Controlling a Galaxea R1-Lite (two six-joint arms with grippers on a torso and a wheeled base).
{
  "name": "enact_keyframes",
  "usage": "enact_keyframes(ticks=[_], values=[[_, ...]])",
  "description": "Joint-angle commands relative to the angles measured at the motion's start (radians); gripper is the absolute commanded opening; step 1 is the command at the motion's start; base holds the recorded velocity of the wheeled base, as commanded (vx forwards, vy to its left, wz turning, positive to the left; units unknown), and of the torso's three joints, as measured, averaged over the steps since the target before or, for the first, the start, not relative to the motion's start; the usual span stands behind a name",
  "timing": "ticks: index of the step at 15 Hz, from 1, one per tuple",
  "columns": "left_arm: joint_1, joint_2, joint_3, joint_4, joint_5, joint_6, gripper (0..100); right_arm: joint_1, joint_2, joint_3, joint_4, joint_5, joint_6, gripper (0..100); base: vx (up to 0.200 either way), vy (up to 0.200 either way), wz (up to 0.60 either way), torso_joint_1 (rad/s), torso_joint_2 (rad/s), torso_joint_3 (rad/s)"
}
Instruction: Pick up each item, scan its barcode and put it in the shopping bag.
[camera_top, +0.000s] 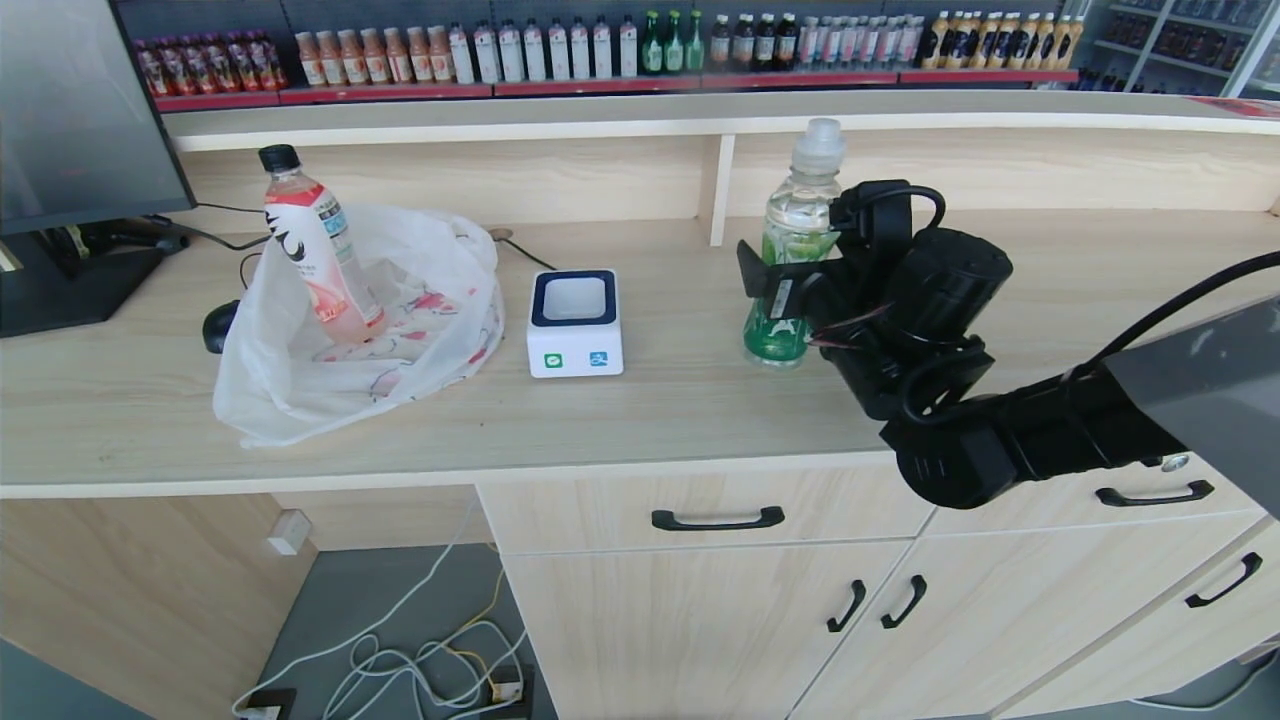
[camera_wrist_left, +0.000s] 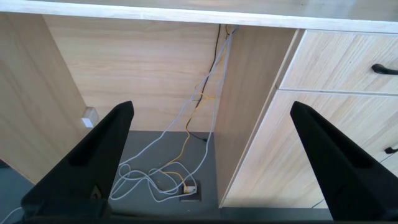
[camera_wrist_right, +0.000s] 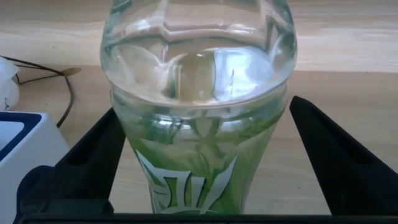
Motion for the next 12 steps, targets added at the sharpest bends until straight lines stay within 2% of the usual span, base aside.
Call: enact_keyframes(ticks=[1,12], values=[[0.001,0.0,0.0,0.0,0.001,0.0,100,0.0,0.012,-0.008,-0.002,0.0,0.0,100,0.0,0.0,0.0,0.0,0.0,0.0],[0.001,0.0,0.0,0.0,0.0,0.0,100,-0.005,0.045,-0.061,0.0,0.003,-0.008,100,0.0,0.0,0.0,0.0,0.0,0.0]])
